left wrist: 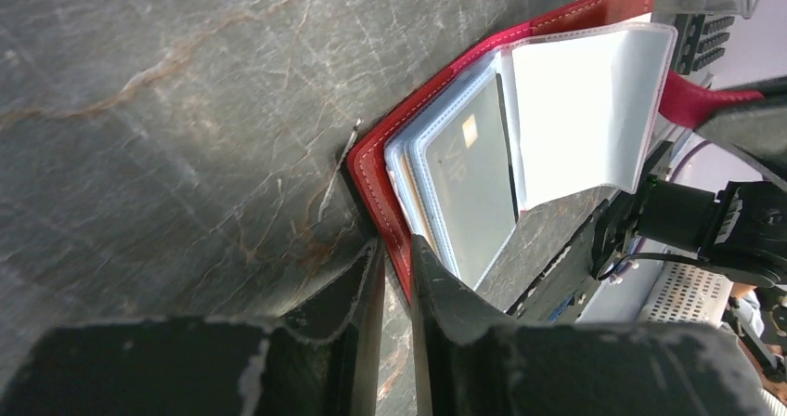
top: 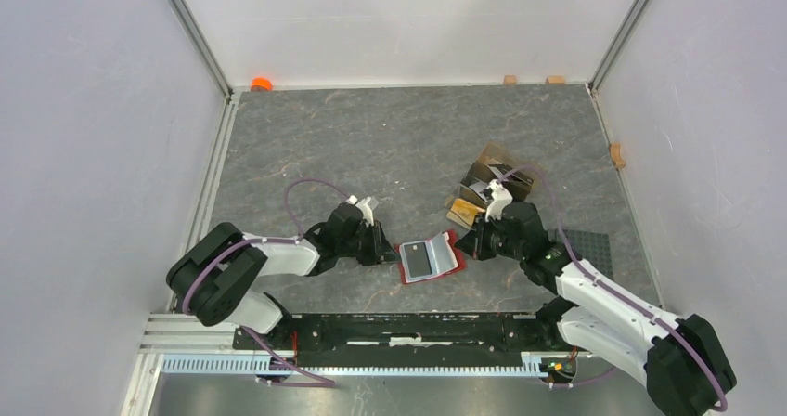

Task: Put the credit cards into the card holder
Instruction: Close the card holder at the center of the board.

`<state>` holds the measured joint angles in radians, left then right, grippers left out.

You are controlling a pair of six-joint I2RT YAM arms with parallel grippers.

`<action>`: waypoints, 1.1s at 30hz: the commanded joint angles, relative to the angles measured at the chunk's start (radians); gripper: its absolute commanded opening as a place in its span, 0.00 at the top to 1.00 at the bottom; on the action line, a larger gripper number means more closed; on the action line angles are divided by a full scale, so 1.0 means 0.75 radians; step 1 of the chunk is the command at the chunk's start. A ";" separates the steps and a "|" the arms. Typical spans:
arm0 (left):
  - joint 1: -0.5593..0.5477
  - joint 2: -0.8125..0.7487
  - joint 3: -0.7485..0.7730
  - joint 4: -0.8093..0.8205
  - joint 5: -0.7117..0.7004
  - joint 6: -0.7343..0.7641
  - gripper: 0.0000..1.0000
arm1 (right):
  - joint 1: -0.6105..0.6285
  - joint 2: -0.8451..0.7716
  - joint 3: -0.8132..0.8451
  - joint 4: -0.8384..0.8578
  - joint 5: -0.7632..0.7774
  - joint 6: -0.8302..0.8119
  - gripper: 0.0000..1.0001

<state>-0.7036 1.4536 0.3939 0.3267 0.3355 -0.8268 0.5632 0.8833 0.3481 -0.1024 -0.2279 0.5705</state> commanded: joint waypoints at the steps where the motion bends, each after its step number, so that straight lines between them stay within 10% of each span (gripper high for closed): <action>1: -0.015 0.090 0.002 0.045 -0.015 -0.026 0.77 | 0.073 0.068 0.042 0.270 -0.229 0.029 1.00; 16: -0.015 0.055 -0.014 0.043 -0.040 -0.039 0.77 | 0.386 0.601 -0.016 0.859 -0.191 0.220 1.00; 33: -0.019 0.035 0.136 -0.024 -0.036 -0.020 0.43 | 0.414 0.769 -0.034 1.059 -0.237 0.238 1.00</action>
<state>-0.7094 1.4151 0.4427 0.2420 0.2741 -0.8482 0.8646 1.4563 0.3267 0.6228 -0.3901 0.7486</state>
